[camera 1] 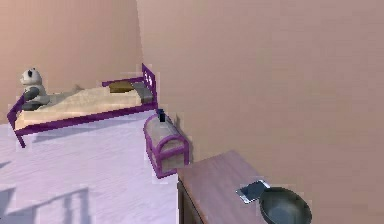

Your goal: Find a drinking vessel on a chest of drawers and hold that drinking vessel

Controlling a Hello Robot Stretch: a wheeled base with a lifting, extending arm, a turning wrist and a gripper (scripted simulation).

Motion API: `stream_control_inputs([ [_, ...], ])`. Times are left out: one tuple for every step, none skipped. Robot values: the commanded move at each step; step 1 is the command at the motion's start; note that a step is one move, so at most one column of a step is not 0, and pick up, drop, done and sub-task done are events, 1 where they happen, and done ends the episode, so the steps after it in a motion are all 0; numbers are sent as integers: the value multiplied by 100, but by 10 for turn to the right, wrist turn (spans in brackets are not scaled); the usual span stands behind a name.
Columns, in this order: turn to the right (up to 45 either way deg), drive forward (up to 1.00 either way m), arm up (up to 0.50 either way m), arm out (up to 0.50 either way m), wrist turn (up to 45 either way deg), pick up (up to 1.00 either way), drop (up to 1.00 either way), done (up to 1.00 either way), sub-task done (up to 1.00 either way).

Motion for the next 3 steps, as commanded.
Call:
stream_control_inputs([
  [0,0,0,0,0,100,0,0,0],
  [0,0,10,0,0,0,0,0,0],
  [0,0,0,0,0,0,0,100,0],
])
